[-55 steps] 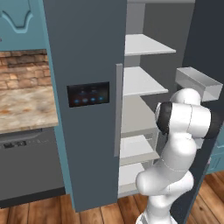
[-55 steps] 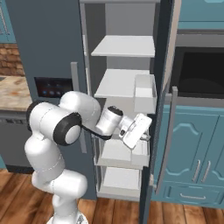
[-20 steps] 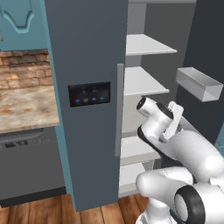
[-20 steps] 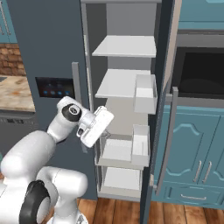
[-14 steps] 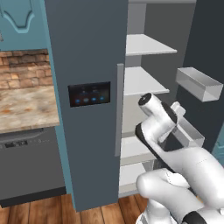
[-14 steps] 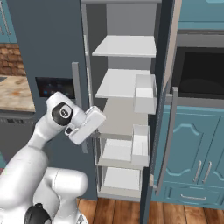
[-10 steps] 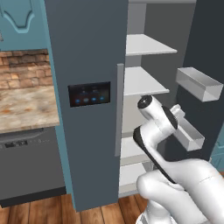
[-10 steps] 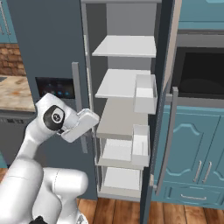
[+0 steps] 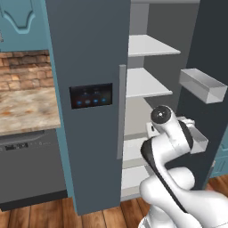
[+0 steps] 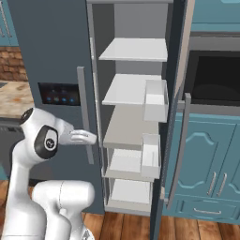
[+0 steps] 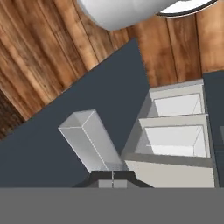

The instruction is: Place one of the steaks on the plate and the other in the bowl. Then place the bowl in the fridge.

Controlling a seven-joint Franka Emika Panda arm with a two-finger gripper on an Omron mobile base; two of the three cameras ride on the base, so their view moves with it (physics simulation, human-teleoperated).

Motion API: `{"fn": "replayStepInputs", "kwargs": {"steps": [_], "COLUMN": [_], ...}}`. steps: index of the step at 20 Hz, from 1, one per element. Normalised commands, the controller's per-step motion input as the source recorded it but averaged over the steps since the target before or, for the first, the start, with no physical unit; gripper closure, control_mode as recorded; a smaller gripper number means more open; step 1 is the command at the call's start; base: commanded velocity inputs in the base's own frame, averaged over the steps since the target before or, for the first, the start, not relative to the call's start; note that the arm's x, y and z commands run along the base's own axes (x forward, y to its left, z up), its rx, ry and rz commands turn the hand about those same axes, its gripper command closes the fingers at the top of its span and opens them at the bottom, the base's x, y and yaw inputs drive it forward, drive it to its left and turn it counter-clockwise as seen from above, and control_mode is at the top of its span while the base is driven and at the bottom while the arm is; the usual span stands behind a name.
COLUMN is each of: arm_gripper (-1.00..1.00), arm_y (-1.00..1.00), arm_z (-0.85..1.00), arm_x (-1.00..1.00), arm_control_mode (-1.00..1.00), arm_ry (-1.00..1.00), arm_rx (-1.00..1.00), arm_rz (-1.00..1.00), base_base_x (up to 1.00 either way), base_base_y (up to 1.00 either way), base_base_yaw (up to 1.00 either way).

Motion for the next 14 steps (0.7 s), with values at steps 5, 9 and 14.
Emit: {"fn": "replayStepInputs", "kwargs": {"steps": [5, 9, 14], "arm_gripper": [1.0, 1.0, 1.0], "arm_y": [0.0, 0.09, 0.36], "arm_z": [0.39, 0.4, 0.08], "arm_x": [-0.18, 0.0, 0.0], "arm_control_mode": [-1.0, -1.0, -1.0], "arm_ry": [-0.09, 0.0, -0.01], "arm_rx": [0.35, 0.16, -0.02], "arm_rz": [-0.07, 0.02, 0.15], "base_base_x": [0.0, 0.0, 0.0], "base_base_y": [0.0, 0.0, 0.0], "base_base_yaw": [0.0, 0.0, 0.0]}}
